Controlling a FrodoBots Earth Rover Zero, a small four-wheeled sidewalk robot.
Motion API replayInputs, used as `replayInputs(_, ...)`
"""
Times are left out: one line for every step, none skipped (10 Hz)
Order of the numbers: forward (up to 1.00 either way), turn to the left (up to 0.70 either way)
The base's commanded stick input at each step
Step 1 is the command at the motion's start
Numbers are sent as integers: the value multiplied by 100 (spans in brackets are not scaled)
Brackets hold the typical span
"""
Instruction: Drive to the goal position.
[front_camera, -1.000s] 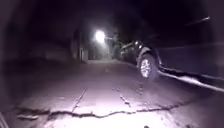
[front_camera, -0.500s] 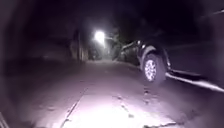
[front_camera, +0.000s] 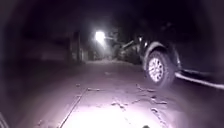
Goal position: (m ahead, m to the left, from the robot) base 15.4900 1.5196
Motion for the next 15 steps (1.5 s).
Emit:
replayInputs(70, 0)
replayInputs(70, 0)
replayInputs(70, 0)
replayInputs(70, 0)
replayInputs(70, 0)
replayInputs(70, 0)
replayInputs(70, 0)
replayInputs(70, 0)
replayInputs(70, 0)
replayInputs(70, 0)
replayInputs(70, 0)
replayInputs(70, 0)
replayInputs(70, 0)
replayInputs(70, 0)
replayInputs(70, 0)
